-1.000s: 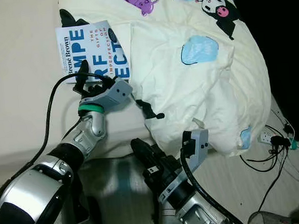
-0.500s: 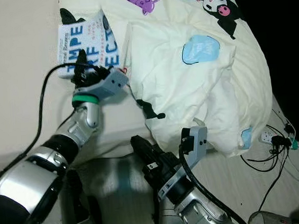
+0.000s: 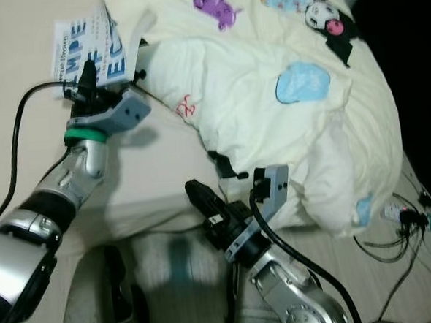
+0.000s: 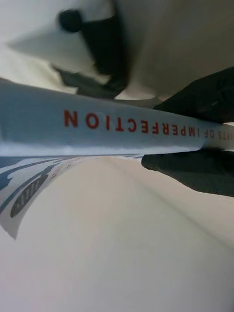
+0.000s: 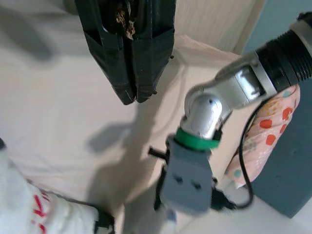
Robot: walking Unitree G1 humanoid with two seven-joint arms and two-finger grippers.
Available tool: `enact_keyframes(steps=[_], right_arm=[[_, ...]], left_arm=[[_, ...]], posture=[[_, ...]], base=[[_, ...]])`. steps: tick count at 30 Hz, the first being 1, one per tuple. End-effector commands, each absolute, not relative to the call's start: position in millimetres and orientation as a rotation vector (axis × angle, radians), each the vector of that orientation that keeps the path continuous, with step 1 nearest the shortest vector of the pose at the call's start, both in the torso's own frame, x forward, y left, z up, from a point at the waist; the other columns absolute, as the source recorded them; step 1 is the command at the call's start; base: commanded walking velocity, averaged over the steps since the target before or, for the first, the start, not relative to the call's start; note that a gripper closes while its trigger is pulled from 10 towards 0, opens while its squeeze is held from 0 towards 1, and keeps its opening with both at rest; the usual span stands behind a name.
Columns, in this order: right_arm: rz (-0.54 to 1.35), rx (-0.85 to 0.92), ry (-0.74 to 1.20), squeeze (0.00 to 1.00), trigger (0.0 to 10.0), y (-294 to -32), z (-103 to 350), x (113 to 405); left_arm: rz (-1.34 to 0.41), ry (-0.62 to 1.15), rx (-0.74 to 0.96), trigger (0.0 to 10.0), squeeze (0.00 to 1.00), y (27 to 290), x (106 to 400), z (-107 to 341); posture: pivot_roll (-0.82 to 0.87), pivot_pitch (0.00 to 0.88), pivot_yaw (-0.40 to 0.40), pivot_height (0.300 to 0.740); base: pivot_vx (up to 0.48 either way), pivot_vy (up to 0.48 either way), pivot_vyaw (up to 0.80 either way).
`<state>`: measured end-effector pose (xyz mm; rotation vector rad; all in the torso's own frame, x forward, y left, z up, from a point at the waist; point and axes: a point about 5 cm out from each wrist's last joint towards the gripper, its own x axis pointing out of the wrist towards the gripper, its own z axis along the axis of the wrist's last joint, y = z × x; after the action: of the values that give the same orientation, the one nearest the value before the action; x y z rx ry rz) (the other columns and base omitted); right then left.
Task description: Clean up the room
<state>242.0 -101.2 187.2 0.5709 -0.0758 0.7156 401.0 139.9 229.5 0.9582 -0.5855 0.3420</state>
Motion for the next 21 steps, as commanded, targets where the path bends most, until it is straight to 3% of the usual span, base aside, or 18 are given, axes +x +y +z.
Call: enact_keyframes(steps=[1,2,3,5,6,8,11,16,21], right_arm=[[0.706,0.554,-0.061,0.00,10.0,-105.7,178.8,245.7],[0.707,0.547,-0.065,0.00,10.0,-106.6,178.8,248.0],[0.693,0.527,-0.090,0.00,10.0,-108.8,182.3,251.9],[0.682,0.513,-0.107,0.00,10.0,-110.1,184.9,254.1],[0.659,0.497,-0.126,0.00,10.0,-112.6,187.3,257.9],[0.617,0.441,-0.148,0.00,10.0,-117.1,190.3,264.5],[0.527,0.289,-0.239,0.00,10.0,-127.0,207.8,280.7],[0.505,0.239,-0.314,0.00,10.0,-130.3,222.7,285.6],[0.442,0.161,-0.423,0.00,10.0,-139.8,238.9,298.4]], left_arm=[[0.359,-0.586,0.811,0.0,0.00,148.7,398.2,234.1],[0.374,-0.581,0.741,0.0,0.00,154.5,397.2,237.5],[0.345,-0.570,0.592,9.0,0.00,156.0,395.1,245.5],[0.313,-0.571,0.499,9.0,0.00,156.0,392.9,251.3],[0.271,-0.582,0.429,10.0,0.00,153.8,390.1,256.3],[0.199,-0.596,0.350,10.0,0.00,148.1,384.2,263.4],[-0.048,-0.622,0.097,10.0,0.00,128.8,357.0,284.1],[-0.116,-0.656,0.033,10.0,0.00,127.1,344.2,295.0],[-0.146,-0.629,0.038,10.0,0.00,141.9,330.9,293.2]], posture=[[-0.10,0.217,0.038,0.567],[-0.10,0.217,0.038,0.567],[-0.08,0.195,0.031,0.567],[-0.08,0.195,0.031,0.567],[-0.07,0.173,0.023,0.567],[-0.06,0.152,0.011,0.567],[-0.04,0.116,-0.007,0.567],[-0.03,0.095,-0.014,0.567],[-0.01,0.059,-0.010,0.571]], base=[[0.000,0.000,0.00],[0.000,0.000,0.00],[0.000,0.000,0.00],[0.000,0.000,0.00],[0.000,0.000,0.00],[0.000,0.000,0.00],[0.000,0.000,0.00],[0.000,0.000,0.00],[0.000,0.000,0.00]])
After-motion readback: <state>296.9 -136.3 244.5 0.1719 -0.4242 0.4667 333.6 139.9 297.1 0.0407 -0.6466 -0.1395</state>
